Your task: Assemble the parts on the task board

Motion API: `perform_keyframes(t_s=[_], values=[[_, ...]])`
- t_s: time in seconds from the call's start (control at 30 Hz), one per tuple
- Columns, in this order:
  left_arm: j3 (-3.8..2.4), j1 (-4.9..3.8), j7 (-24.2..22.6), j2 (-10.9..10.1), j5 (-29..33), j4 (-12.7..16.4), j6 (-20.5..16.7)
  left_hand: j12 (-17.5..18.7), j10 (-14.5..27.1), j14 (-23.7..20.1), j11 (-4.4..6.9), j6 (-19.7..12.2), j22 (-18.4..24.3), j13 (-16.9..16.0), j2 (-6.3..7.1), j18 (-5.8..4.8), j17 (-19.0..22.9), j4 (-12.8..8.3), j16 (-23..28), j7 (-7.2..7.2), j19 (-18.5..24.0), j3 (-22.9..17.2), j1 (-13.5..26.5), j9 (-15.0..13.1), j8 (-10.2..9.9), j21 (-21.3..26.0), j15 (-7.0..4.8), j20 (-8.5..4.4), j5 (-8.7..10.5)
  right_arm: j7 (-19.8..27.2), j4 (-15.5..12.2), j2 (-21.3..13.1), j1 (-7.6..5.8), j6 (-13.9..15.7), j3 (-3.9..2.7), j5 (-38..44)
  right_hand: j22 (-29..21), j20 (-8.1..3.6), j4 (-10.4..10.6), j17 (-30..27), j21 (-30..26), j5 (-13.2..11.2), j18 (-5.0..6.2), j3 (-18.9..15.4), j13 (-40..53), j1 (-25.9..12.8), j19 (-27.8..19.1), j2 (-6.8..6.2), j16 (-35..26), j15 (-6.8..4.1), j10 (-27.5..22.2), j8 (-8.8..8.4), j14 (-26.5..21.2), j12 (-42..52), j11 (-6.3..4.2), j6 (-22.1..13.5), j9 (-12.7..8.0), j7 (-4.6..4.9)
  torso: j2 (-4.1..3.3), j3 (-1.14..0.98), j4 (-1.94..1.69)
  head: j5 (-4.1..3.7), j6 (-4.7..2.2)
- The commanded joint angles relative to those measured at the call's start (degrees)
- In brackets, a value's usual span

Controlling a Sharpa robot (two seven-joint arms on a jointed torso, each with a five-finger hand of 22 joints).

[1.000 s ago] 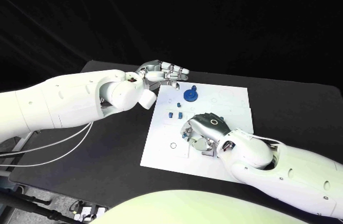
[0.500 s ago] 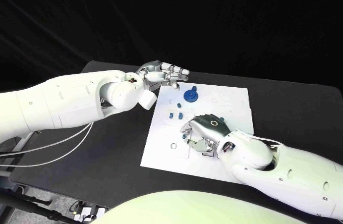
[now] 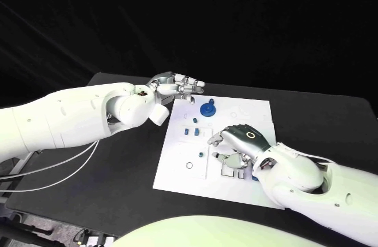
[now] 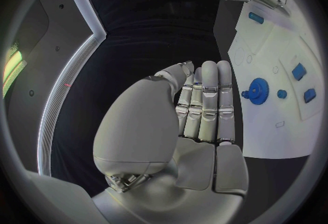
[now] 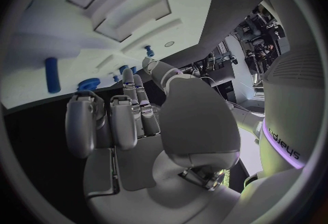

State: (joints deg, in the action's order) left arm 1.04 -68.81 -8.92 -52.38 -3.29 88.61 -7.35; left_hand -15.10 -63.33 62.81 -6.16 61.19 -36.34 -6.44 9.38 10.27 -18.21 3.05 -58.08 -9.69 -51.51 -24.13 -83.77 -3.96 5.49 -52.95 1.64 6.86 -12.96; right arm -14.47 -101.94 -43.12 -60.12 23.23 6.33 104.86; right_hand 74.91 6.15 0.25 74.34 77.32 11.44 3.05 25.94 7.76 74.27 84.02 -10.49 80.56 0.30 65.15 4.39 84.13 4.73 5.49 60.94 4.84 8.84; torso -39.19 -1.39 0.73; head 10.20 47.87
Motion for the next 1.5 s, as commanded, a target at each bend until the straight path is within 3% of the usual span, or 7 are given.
perform_keyframes(t_s=[0.03,0.2,0.4,0.83,1.5], values=[[-0.02,-0.01,-0.1,-0.1,0.3,0.1,1.5,-0.2,0.4,-0.4,0.13,-0.5,0.0,0.1,0.01,0.23,0.1,0.0,0.3,-0.12,0.2,0.3,0.4,0.1,0.1,0.1,0.15,0.28,0.24,-1.7,-0.7,-2.7,-2.36,-1.7,-0.29,-3.0,9.9,0.27,0.1,-0.2,0.0,0.2,-0.17,-0.5,-0.1,-0.5,0.4,-0.12,-0.3,0.26,0.0,0.02,2.8,0.4,-0.16,0.5,0.1,0.00,0.06,0.11,-0.02,-1.49,-0.77],[-0.02,-0.01,-0.1,-0.1,0.3,0.1,1.5,-0.2,0.4,-0.4,0.13,-0.5,0.0,0.1,0.01,0.23,0.1,0.0,0.3,-0.12,0.2,0.3,0.4,0.1,0.1,0.1,0.15,0.28,0.24,-1.2,0.5,-6.2,-5.59,-4.4,-0.42,-5.5,9.8,0.23,0.3,-0.3,-0.3,1.3,-0.12,-2.3,-0.3,-1.2,0.3,-1.08,-0.3,0.19,-0.5,-0.18,2.8,0.7,-0.28,0.5,0.0,-0.30,0.16,0.21,0.07,-2.55,-1.35],[-0.01,0.00,-0.1,0.0,0.3,0.0,1.6,-0.2,0.4,-0.4,0.13,-0.5,0.0,0.1,0.01,0.23,0.1,0.0,0.3,-0.12,0.2,0.3,0.4,0.1,0.1,0.1,0.15,0.28,0.24,-0.3,2.0,-7.6,-6.71,-7.1,-0.45,-6.2,9.5,0.23,0.3,-0.5,-1.1,1.7,0.04,-3.8,-0.6,-0.9,0.0,-1.35,-0.3,0.21,-1.6,-0.36,2.7,0.8,-0.23,0.4,0.0,-0.39,0.12,0.09,0.08,-3.07,-1.68],[-0.01,0.00,-0.1,-0.1,0.3,0.1,1.7,-0.2,0.4,-0.4,0.13,-0.5,0.0,0.1,0.01,0.23,0.1,0.0,0.3,-0.12,0.2,0.3,0.4,0.1,0.1,0.1,0.15,0.28,0.24,0.3,4.0,-6.3,-6.83,-10.4,-0.40,-6.9,9.5,0.17,0.3,-0.6,-1.3,1.8,0.06,-4.7,-0.6,-0.3,0.0,-0.70,-0.4,0.10,-1.9,-0.41,2.7,1.3,-0.42,0.4,-0.1,-0.77,0.05,0.22,-0.04,-3.20,-1.46],[-0.01,-0.01,0.1,-0.2,0.3,0.3,1.8,-0.2,0.5,-0.4,0.15,-0.5,0.1,0.1,-0.03,0.25,0.1,-0.1,0.3,-0.09,0.3,0.3,0.4,0.1,0.2,0.2,0.15,0.29,0.23,0.3,5.8,-3.8,-6.35,-11.3,-0.32,-7.9,10.1,-0.09,0.7,-0.4,0.1,1.8,-0.26,-4.3,-0.6,0.7,0.7,1.51,0.0,-0.21,0.6,0.01,2.8,3.2,-0.78,1.9,0.1,-0.57,0.09,0.18,0.02,-3.01,-1.20]])
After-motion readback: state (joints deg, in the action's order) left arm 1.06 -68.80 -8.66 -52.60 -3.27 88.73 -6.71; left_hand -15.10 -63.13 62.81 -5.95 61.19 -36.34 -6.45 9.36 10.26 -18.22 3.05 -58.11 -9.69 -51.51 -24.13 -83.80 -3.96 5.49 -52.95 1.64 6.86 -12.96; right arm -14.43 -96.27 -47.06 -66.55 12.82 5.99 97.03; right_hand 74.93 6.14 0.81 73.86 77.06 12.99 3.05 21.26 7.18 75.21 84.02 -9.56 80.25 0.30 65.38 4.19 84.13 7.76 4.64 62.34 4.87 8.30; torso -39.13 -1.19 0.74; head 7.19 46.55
